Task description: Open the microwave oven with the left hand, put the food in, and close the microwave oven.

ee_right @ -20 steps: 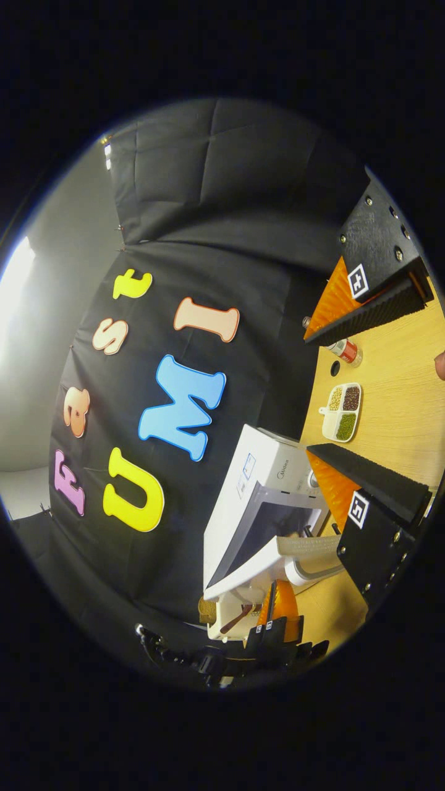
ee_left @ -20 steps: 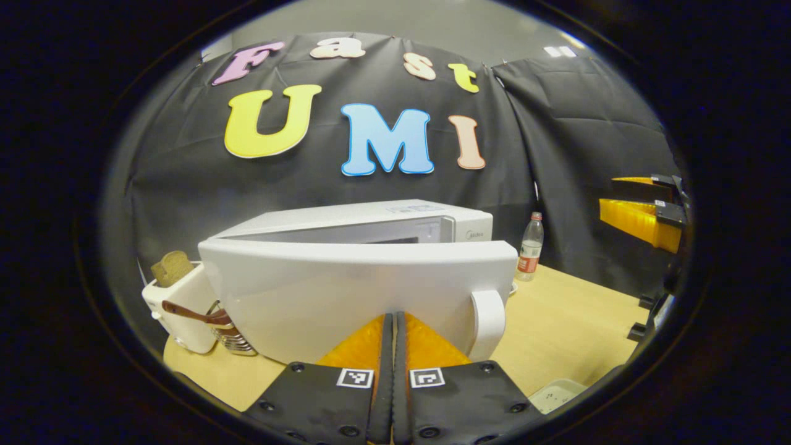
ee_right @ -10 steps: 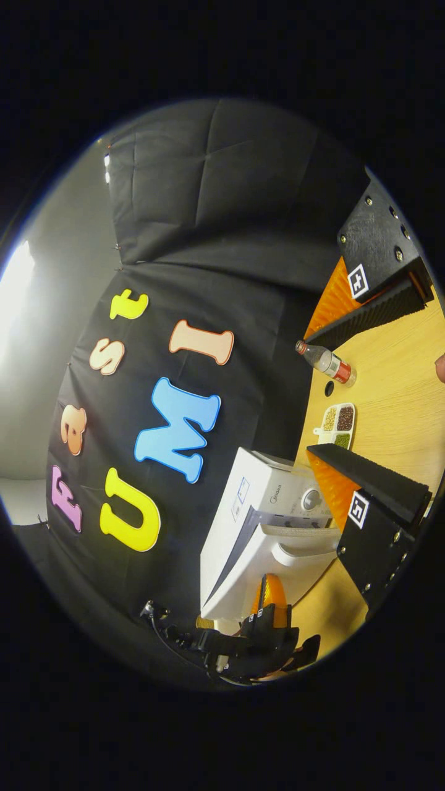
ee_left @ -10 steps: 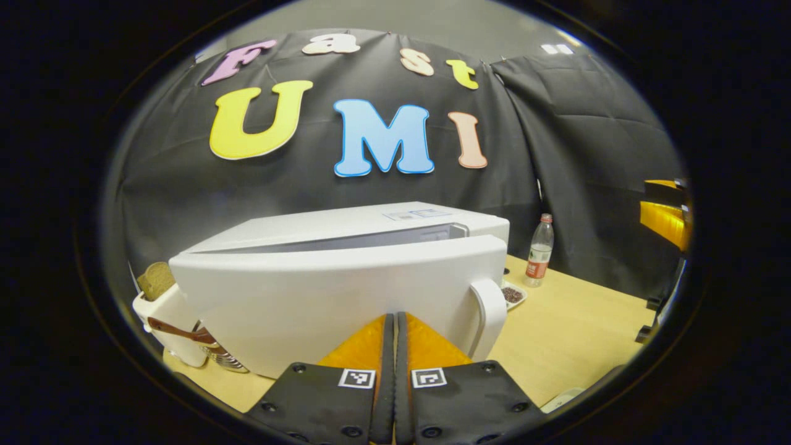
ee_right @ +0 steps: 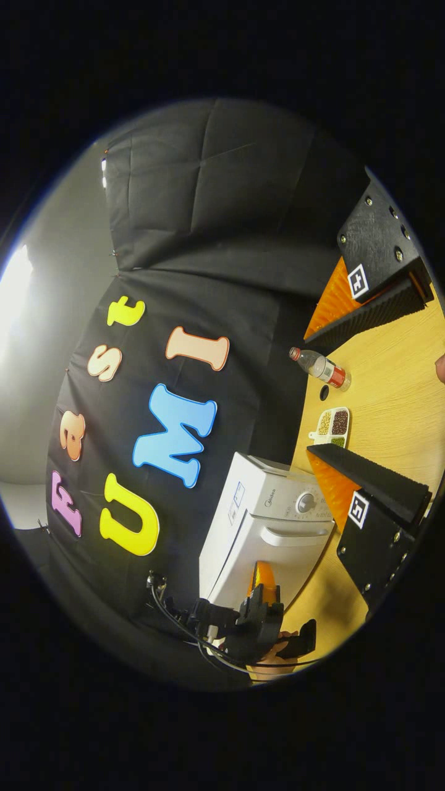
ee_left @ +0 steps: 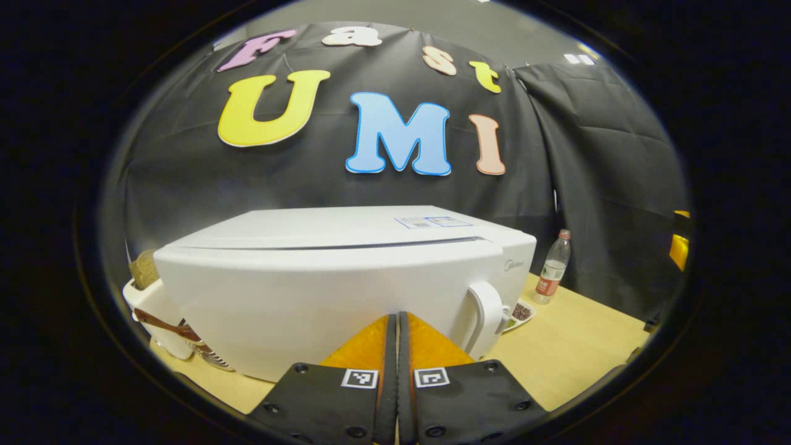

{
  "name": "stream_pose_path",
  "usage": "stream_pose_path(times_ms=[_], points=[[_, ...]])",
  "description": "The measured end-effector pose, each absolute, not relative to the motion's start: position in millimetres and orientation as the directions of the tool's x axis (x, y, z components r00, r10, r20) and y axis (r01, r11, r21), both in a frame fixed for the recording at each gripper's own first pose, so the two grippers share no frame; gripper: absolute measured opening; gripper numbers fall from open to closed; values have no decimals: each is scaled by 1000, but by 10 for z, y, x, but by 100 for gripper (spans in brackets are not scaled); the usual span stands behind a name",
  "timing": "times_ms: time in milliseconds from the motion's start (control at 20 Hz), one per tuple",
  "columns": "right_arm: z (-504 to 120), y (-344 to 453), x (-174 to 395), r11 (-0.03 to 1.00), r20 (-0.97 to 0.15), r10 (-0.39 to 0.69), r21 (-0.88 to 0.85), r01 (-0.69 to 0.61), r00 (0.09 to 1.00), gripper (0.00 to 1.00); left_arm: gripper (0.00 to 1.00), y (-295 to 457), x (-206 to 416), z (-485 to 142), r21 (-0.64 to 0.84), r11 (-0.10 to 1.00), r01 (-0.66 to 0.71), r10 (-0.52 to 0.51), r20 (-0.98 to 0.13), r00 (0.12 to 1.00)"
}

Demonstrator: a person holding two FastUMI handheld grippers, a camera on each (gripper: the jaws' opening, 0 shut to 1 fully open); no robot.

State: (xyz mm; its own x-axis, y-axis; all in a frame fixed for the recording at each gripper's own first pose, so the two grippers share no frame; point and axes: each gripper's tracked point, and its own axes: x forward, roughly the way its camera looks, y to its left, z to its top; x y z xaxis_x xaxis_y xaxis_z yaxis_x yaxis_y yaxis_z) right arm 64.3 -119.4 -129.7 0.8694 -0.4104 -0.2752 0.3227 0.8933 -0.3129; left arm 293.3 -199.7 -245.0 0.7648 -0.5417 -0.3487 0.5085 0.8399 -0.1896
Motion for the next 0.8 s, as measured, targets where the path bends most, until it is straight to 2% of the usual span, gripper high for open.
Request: stream_pose_path(times_ms=[50,100,250,300,350,400,450,800], points=[[-1306,-1186,635,895,-277,-408,-307,323,870,97,11,-1992,2946,-2451,-184,843,506,-537,-344,770],[-1309,-1177,631,898,-280,-405,-302,321,870,97,7,-2000,2956,-2449,-180,843,508,-537,-348,768],[-1301,-1143,623,904,-280,-394,-290,314,875,97,7,-2046,3023,-2435,-173,847,504,-531,-336,778],[-1293,-1130,620,906,-281,-387,-290,307,878,97,12,-2064,3036,-2471,-183,846,501,-532,-370,762],[-1283,-1109,611,908,-281,-381,-292,300,881,97,12,-2166,3005,-2446,-212,838,503,-546,-358,758],[-1252,-1100,595,910,-274,-374,-291,294,886,97,7,-2175,3015,-2452,-188,849,495,-528,-363,768],[-1219,-1082,586,914,-270,-364,-287,287,891,97,7,-2166,2986,-2453,-158,858,489,-511,-375,774],[-1100,-943,441,950,-249,-268,-230,212,931,97,7,-1809,2596,-1775,-124,905,406,-424,-287,859]])
